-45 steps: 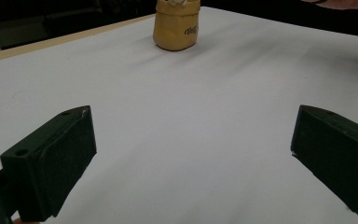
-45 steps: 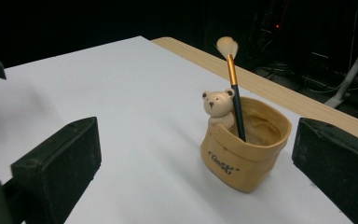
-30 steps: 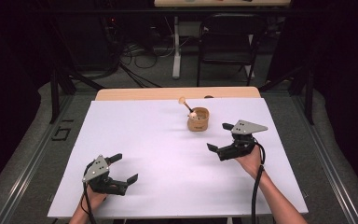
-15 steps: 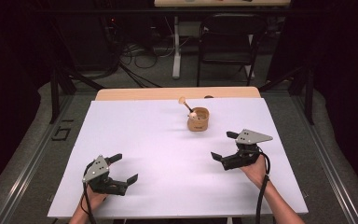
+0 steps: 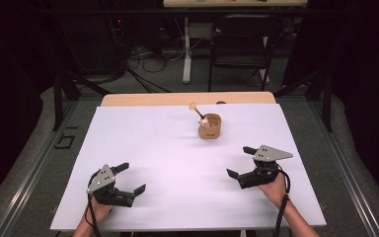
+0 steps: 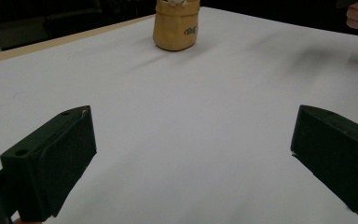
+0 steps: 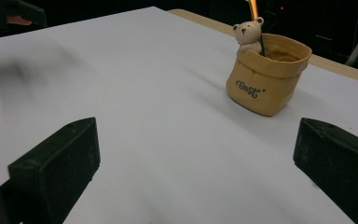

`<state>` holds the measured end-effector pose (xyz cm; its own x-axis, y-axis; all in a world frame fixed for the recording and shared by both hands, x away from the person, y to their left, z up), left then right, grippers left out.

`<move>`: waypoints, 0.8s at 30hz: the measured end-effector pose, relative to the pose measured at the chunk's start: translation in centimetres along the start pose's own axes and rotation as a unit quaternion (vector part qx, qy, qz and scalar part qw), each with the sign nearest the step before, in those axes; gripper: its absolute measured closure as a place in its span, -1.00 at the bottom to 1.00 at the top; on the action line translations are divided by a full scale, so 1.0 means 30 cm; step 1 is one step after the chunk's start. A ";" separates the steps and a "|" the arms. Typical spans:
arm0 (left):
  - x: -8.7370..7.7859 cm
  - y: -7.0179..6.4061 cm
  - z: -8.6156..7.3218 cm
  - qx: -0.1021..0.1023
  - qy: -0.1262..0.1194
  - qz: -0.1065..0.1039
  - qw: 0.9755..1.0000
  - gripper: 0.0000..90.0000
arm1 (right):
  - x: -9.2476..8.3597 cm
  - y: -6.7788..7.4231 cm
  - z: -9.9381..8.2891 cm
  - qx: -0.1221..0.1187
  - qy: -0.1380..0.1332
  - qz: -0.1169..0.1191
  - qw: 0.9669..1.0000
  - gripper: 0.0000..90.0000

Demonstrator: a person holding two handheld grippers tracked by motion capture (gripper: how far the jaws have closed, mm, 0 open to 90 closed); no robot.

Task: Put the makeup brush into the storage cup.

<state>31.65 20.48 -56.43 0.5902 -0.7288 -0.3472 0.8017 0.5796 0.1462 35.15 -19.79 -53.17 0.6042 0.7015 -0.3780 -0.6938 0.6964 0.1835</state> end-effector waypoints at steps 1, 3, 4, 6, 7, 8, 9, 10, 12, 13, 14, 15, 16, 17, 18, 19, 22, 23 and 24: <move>0.000 0.000 0.000 0.000 0.000 0.000 1.000 -1.00 | -0.003 0.002 -0.005 0.001 -0.003 -0.002 1.000 -1.00; 0.000 0.001 0.000 0.001 0.001 0.003 1.000 -1.00 | -0.012 0.003 -0.015 0.000 0.001 -0.004 1.000 -1.00; 0.000 0.001 0.000 -0.001 0.001 0.003 1.000 -1.00 | -0.015 0.004 -0.019 0.000 0.001 -0.005 1.000 -1.00; 0.000 0.000 -0.001 0.000 0.003 0.004 1.000 -1.00 | -0.021 0.007 -0.028 0.002 0.003 -0.005 1.000 -1.00; 0.000 0.000 -0.001 0.001 0.002 0.005 1.000 -1.00 | -0.023 0.007 -0.032 0.001 0.003 -0.006 1.000 -1.00; 0.000 0.000 -0.001 0.001 0.002 0.004 1.000 -1.00 | -0.026 0.007 -0.035 0.003 0.004 -0.006 1.000 -1.00; -0.001 0.001 -0.001 0.001 0.002 0.005 1.000 -1.00 | -0.031 0.007 -0.039 0.003 0.004 -0.006 1.000 -1.00; 0.000 0.001 -0.001 0.001 0.002 0.005 1.000 -1.00 | -0.035 0.009 -0.045 0.003 0.003 -0.009 1.000 -1.00; 0.000 0.001 -0.002 0.000 0.002 0.005 1.000 -1.00 | -0.043 0.012 -0.061 0.006 0.007 -0.008 1.000 -1.00; 0.000 0.000 -0.002 0.000 0.003 0.005 1.000 -1.00 | -0.045 0.012 -0.069 0.005 0.009 -0.009 1.000 -1.00; 0.000 0.000 -0.002 0.000 0.003 0.005 1.000 -1.00 | -0.048 0.013 -0.077 0.005 0.012 -0.011 1.000 -1.00; 0.001 0.000 -0.002 0.000 0.003 0.005 1.000 -1.00 | -0.050 0.013 -0.084 0.008 0.014 -0.011 1.000 -1.00; 0.002 0.000 -0.002 0.000 0.003 0.005 1.000 -1.00 | -0.053 0.014 -0.090 0.007 0.012 -0.012 1.000 -1.00; 0.002 0.000 -0.002 0.000 0.003 0.005 1.000 -1.00 | -0.057 0.014 -0.096 0.006 0.011 -0.017 1.000 -1.00; 0.002 0.000 -0.002 0.000 0.003 0.005 1.000 -1.00 | -0.057 0.014 -0.096 0.006 0.011 -0.017 1.000 -1.00; 0.003 0.000 -0.002 0.000 0.003 0.005 1.000 -1.00 | -0.063 0.016 -0.109 0.006 0.003 -0.020 1.000 -1.00; 0.002 0.000 -0.003 0.000 0.004 0.005 1.000 -1.00 | -0.072 0.020 -0.126 -0.001 0.007 -0.026 1.000 -1.00; 0.001 0.000 -0.003 0.000 0.003 0.005 1.000 -1.00 | -0.074 0.028 -0.143 -0.007 0.009 -0.026 1.000 -1.00; 0.001 0.000 -0.004 -0.001 0.003 0.005 1.000 -1.00 | -0.075 0.032 -0.150 -0.010 0.010 -0.026 1.000 -1.00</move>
<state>31.64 20.49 -56.54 0.5973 -0.7211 -0.3511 0.7959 0.5870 0.1484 31.35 -21.38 -56.22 0.6324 0.6609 -0.4041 -0.6690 0.7289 0.1452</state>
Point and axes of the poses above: each handheld gripper's, and its own axes: x roughly forward along the jaws, z roughly out of its top, y roughly to its left, the point moved 5 cm from there along x, roughly forward along the jaws, and after that the axes turned 11 degrees about x, right-handed, at the moved point
